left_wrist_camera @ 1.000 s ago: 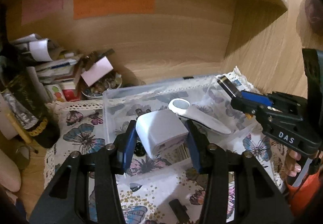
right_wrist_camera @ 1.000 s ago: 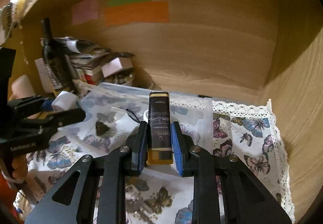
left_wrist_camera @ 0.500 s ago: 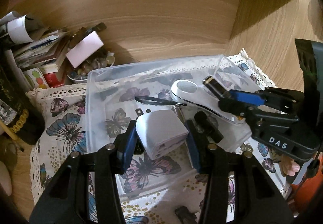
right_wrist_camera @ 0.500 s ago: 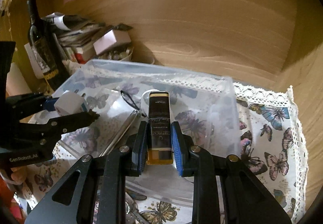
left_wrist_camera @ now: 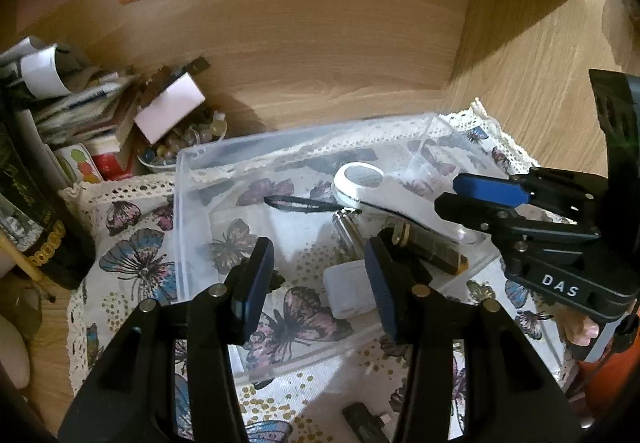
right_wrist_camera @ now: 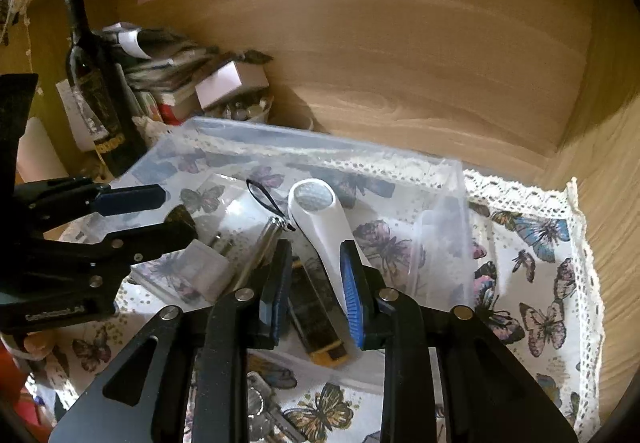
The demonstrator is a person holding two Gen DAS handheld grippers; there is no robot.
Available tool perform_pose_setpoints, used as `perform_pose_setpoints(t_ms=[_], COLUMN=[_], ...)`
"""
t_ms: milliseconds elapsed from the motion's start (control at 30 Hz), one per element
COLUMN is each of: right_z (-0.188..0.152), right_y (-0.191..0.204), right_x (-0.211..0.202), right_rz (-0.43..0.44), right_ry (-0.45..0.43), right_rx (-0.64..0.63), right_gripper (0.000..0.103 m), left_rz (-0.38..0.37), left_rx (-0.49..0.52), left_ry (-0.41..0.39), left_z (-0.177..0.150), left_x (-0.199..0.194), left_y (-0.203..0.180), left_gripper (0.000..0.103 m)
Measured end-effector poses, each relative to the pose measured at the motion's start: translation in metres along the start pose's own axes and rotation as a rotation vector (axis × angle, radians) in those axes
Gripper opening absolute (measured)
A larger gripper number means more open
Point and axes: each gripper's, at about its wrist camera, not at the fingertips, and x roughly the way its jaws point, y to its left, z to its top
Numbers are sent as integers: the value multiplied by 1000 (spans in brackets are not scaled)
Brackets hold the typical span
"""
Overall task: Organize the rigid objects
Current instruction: 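Withdraw both open grippers from the box, then grasp the black USB stick with the left gripper while the right grasps the keys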
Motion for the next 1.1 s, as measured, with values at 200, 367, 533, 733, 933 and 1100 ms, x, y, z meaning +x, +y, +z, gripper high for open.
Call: perform_pose_setpoints(t_ms=[200, 367, 533, 733, 933, 1100], right_z=[2, -1, -8, -27, -51, -66], right_y=[-2, -1, 1, 4, 3, 8], right_x=[-32, -58, -74, -77, -66, -47], right_rz=[-15, -30, -41, -41, -31, -2], right_ry=[-77, -134, -159, -137, -71, 21], right_rx=[13, 15, 10, 10, 31, 15], right_gripper=[58, 69, 78, 79, 79, 79], left_rz=[13, 5, 24, 44, 53, 41], left_rx=[-1, 0, 14, 24, 12, 1], left_ry=[-65, -115, -141, -98, 25, 86], left_z=[2, 0, -8, -31, -62, -79], left_x=[-29, -60, -79, -80, -58, -44], left_y=[-4, -7, -10, -14, -11, -11], left_gripper=[67, 83, 93, 94, 94, 94])
